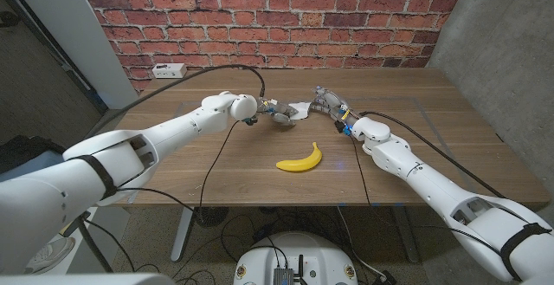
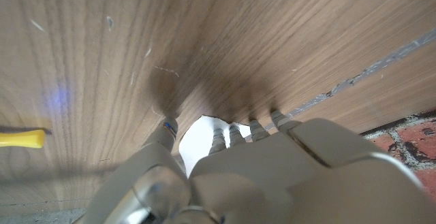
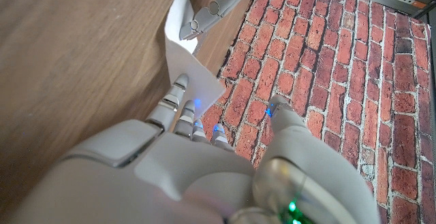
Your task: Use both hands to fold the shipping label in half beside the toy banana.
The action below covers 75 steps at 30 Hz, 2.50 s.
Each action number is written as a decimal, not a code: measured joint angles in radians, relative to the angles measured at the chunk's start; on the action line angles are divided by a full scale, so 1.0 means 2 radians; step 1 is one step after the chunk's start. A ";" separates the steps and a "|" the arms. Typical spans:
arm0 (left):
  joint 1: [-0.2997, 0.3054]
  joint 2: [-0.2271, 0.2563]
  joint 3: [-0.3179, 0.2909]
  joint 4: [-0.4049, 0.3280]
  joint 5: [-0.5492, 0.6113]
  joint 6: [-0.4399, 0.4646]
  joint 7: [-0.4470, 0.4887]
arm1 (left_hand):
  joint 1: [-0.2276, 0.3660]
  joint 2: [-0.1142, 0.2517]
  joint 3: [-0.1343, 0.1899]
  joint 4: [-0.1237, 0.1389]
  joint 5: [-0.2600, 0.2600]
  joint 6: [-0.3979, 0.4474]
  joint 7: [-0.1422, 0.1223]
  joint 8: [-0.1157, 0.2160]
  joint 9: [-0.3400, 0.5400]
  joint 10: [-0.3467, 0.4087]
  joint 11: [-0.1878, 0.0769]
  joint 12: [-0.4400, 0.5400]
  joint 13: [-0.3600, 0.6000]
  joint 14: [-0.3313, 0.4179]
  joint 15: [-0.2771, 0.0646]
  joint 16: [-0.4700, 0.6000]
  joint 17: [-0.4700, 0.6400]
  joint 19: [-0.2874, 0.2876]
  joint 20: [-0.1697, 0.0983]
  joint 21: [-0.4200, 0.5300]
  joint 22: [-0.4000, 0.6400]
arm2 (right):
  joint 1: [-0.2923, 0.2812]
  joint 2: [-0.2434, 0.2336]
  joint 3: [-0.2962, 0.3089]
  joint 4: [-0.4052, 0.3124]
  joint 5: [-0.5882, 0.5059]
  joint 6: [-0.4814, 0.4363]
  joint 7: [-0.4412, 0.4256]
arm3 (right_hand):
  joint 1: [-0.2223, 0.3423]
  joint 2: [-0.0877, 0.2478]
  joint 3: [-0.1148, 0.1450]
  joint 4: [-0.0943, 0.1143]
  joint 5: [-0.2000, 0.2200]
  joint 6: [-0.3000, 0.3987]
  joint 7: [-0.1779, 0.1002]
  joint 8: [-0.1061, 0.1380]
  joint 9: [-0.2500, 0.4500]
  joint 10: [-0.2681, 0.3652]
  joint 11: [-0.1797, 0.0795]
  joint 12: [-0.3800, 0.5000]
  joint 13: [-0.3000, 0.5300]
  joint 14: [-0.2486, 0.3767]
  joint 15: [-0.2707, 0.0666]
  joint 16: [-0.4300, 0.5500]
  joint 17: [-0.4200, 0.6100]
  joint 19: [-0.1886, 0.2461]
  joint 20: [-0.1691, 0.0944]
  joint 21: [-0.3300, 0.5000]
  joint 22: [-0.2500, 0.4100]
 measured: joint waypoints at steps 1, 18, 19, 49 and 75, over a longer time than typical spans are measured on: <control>0.000 0.000 0.000 -0.001 0.000 0.000 0.000 | 0.000 0.000 0.000 0.000 0.000 0.000 0.000 0.000 0.000 0.000 0.000 0.000 0.000 0.000 0.000 0.000 0.000 -0.001 0.001 0.001 0.000 | -0.002 0.000 0.001 -0.002 0.000 0.001 -0.003 | 0.000 0.000 0.000 0.000 0.000 -0.002 0.002 0.001 0.000 -0.002 0.001 0.000 0.000 -0.003 0.001 0.000 0.000 0.001 0.001 0.000 0.000; 0.008 0.005 -0.002 -0.018 0.007 0.009 -0.002 | 0.000 0.000 0.001 0.001 0.000 -0.001 0.001 0.000 0.000 -0.002 0.002 0.000 0.000 0.000 0.000 0.000 0.000 -0.001 0.001 0.001 -0.001 | -0.022 -0.007 0.011 -0.033 0.017 -0.021 -0.026 | 0.000 0.005 -0.008 0.008 0.000 0.007 0.025 0.006 0.000 0.065 0.048 0.036 -0.005 0.019 0.018 0.009 -0.009 0.045 0.013 0.006 0.000; 0.009 0.006 -0.003 -0.021 0.008 0.009 -0.003 | 0.000 0.000 0.001 0.001 0.000 -0.002 0.002 0.000 0.000 -0.002 0.002 0.000 0.000 0.000 0.000 0.000 0.000 -0.001 0.001 0.001 -0.001 | -0.023 -0.008 0.011 -0.035 0.020 -0.027 -0.024 | 0.000 0.005 -0.010 0.010 0.000 0.007 0.025 0.006 0.000 0.072 0.049 0.036 -0.005 0.023 0.018 0.010 -0.009 0.048 0.014 0.007 0.000; 0.012 0.007 -0.008 -0.025 0.012 0.009 -0.012 | 0.000 0.000 0.001 0.001 0.000 -0.007 0.002 0.000 -0.001 -0.004 0.004 -0.002 -0.009 0.000 0.000 0.000 0.000 0.000 0.000 0.000 0.000 | 0.008 -0.014 -0.011 -0.016 0.022 -0.070 0.019 | -0.050 -0.007 -0.037 0.037 -0.010 -0.027 0.002 0.006 0.000 0.122 0.045 0.035 -0.005 0.043 0.020 0.012 -0.008 0.059 0.021 0.001 0.000; 0.001 -0.004 -0.001 0.002 0.009 -0.003 -0.006 | 0.000 0.000 0.002 0.004 0.000 -0.009 0.004 0.000 -0.001 -0.005 0.005 -0.002 -0.009 -0.003 -0.003 0.000 0.000 -0.001 -0.005 0.000 0.000 | 0.079 -0.052 -0.077 -0.035 -0.102 -0.091 0.045 | -0.091 -0.024 -0.052 0.056 -0.008 0.055 -0.020 0.020 -0.002 0.192 -0.009 0.034 -0.003 0.054 -0.043 0.006 -0.011 0.048 0.009 -0.003 0.001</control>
